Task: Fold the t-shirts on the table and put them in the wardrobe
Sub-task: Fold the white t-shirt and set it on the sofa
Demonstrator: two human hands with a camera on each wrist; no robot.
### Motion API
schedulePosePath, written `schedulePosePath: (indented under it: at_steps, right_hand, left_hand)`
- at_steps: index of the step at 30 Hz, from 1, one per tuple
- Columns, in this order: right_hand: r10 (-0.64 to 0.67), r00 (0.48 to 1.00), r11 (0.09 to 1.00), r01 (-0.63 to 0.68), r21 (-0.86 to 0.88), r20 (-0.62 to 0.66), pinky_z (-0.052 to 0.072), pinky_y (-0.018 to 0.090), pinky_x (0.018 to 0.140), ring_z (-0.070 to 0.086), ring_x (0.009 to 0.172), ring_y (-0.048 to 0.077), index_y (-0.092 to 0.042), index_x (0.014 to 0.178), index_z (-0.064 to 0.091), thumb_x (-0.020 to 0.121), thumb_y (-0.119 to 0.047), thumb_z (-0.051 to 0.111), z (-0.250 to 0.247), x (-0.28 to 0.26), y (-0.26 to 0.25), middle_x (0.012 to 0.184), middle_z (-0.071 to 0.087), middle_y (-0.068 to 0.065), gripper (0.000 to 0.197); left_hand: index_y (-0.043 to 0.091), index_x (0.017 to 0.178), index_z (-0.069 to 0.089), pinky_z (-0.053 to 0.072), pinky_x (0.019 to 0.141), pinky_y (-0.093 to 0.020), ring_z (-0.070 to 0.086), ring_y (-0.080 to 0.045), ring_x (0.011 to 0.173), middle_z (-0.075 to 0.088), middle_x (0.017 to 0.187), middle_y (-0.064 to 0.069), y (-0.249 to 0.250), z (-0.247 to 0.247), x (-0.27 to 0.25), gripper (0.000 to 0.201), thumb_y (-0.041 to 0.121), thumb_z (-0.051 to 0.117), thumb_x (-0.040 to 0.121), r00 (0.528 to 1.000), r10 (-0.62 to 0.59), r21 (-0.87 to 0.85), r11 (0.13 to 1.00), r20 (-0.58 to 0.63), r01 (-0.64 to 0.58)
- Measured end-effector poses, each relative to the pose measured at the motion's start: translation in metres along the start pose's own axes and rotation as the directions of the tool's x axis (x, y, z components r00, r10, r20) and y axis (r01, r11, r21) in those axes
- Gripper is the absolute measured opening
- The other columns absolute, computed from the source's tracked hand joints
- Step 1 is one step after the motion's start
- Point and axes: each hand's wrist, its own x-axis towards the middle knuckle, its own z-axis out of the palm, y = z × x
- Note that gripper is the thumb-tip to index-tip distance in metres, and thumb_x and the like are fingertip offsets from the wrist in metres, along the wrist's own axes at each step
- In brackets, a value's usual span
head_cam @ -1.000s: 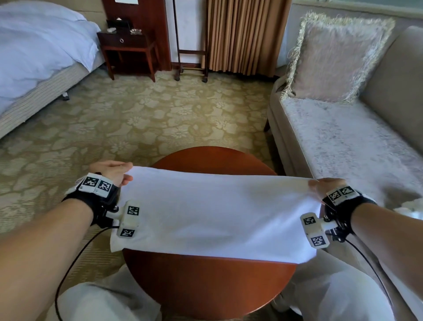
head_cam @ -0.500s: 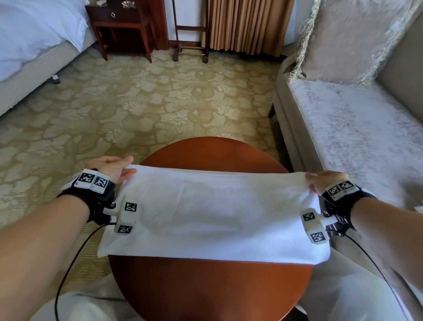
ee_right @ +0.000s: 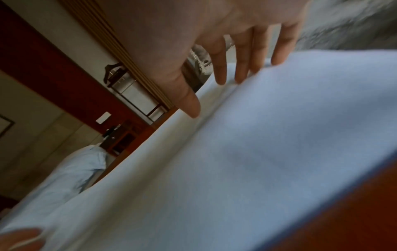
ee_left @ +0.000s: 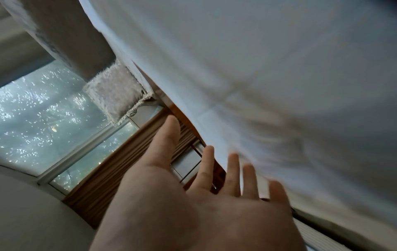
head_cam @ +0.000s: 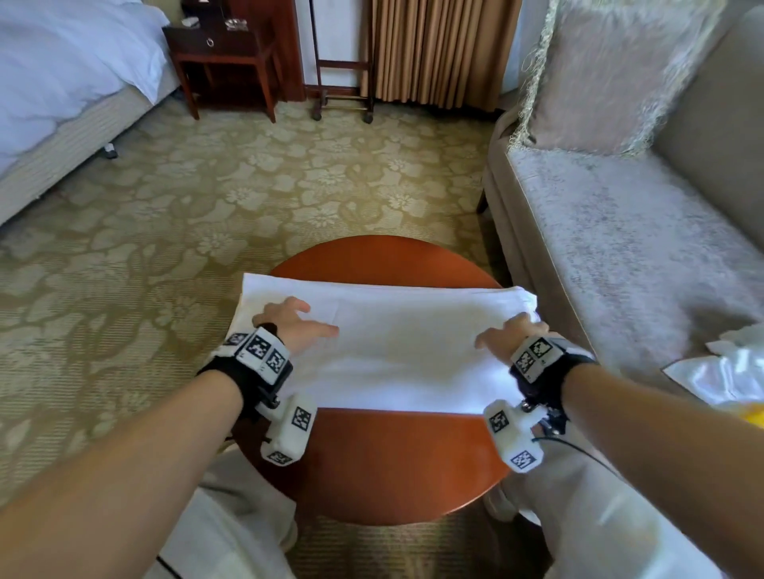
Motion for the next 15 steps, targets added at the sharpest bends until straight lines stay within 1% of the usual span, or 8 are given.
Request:
schedulePosePath:
  at_steps: [1, 2, 3, 5, 6, 8, 11, 15]
  right_hand:
    - [-0.019, 1.0, 0.998, 0.019, -0.06, -0.011, 0.041, 0.045, 0.102, 0.042, 0.127, 0.034, -0.017, 0.146, 0.029, 0.069, -0.063, 0.064, 0.01, -0.012, -0.001, 0.145, 0.035, 0.015, 0.096]
    - [-0.049, 0.999, 0.995, 0.048, -0.086, -0.007, 0.033, 0.048, 0.109, 0.027, 0.138, 0.036, -0.018, 0.15, 0.02, 0.069, -0.068, 0.062, 0.019, -0.024, -0.001, 0.154, 0.02, 0.015, 0.104]
    - [-0.068, 0.997, 0.994, 0.07, -0.087, 0.023, 0.024, 0.051, 0.114, 0.011, 0.145, 0.036, -0.018, 0.152, 0.011, 0.071, -0.071, 0.06, 0.027, -0.036, -0.001, 0.159, 0.006, 0.015, 0.109]
    - [-0.082, 0.992, 0.992, 0.09, -0.093, 0.095, 0.009, 0.057, 0.117, -0.016, 0.146, 0.035, -0.021, 0.154, -0.004, 0.076, -0.079, 0.049, 0.043, -0.048, 0.003, 0.159, -0.019, 0.013, 0.111]
    - [-0.087, 0.989, 0.989, 0.1, -0.108, 0.118, 0.005, 0.06, 0.117, -0.024, 0.145, 0.034, -0.024, 0.154, -0.009, 0.076, -0.084, 0.041, 0.051, -0.048, 0.006, 0.157, -0.027, 0.012, 0.11]
    - [-0.113, 0.985, 0.979, 0.133, -0.156, 0.134, 0.003, 0.063, 0.115, -0.03, 0.142, 0.034, -0.028, 0.152, -0.018, 0.072, -0.091, 0.029, 0.061, -0.043, 0.014, 0.154, -0.034, 0.012, 0.112]
    - [-0.164, 0.979, 0.951, 0.189, -0.245, 0.119, 0.0, 0.064, 0.114, -0.03, 0.142, 0.035, -0.029, 0.149, -0.024, 0.066, -0.095, 0.019, 0.067, -0.029, 0.022, 0.153, -0.036, 0.012, 0.115]
    - [-0.218, 0.971, 0.918, 0.237, -0.318, 0.096, 0.001, 0.064, 0.114, -0.026, 0.144, 0.033, -0.03, 0.149, -0.025, 0.062, -0.097, 0.017, 0.06, -0.008, 0.016, 0.154, -0.035, 0.01, 0.118]
  left_hand:
    - [0.027, 0.143, 0.037, 0.033, 0.111, -0.042, 0.023, -0.034, 0.144, 0.025, 0.154, -0.01, 0.0, 0.007, -0.011, 0.095, 0.071, 0.07, 0.066, 1.0, 0.0, 0.156, 0.988, 0.021, -0.003]
    - [0.03, 0.151, 0.022, 0.021, 0.118, -0.046, 0.003, -0.035, 0.149, 0.006, 0.161, -0.011, 0.0, 0.014, -0.021, 0.104, 0.076, 0.064, 0.068, 0.999, -0.001, 0.237, 0.971, 0.038, -0.008]
    - [0.03, 0.155, 0.009, 0.01, 0.12, -0.05, -0.012, -0.034, 0.149, -0.01, 0.162, -0.011, 0.0, 0.022, -0.031, 0.109, 0.078, 0.059, 0.071, 0.998, 0.006, 0.268, 0.963, 0.061, -0.022]
    - [0.029, 0.155, -0.007, 0.001, 0.119, -0.055, -0.026, -0.033, 0.146, -0.026, 0.159, -0.009, -0.005, 0.035, -0.04, 0.114, 0.082, 0.052, 0.074, 0.993, 0.011, 0.309, 0.95, 0.12, -0.048]
    - [0.028, 0.155, -0.011, 0.0, 0.119, -0.057, -0.028, -0.033, 0.145, -0.03, 0.158, -0.008, -0.01, 0.039, -0.042, 0.115, 0.083, 0.05, 0.074, 0.991, 0.009, 0.345, 0.937, 0.134, -0.056]
    - [0.03, 0.153, -0.017, -0.002, 0.117, -0.06, -0.031, -0.031, 0.144, -0.036, 0.155, -0.007, -0.022, 0.043, -0.04, 0.116, 0.087, 0.044, 0.073, 0.989, 0.019, 0.427, 0.901, 0.145, -0.08]
    - [0.034, 0.15, -0.023, -0.006, 0.114, -0.063, -0.034, -0.027, 0.143, -0.042, 0.152, -0.004, -0.036, 0.04, -0.037, 0.116, 0.09, 0.04, 0.071, 0.981, 0.047, 0.503, 0.853, 0.186, -0.136]
    - [0.033, 0.15, -0.024, -0.003, 0.118, -0.057, -0.033, -0.028, 0.143, -0.042, 0.152, -0.005, -0.039, 0.033, -0.032, 0.125, 0.087, 0.052, 0.067, 0.974, 0.03, 0.5, 0.855, 0.224, -0.141]
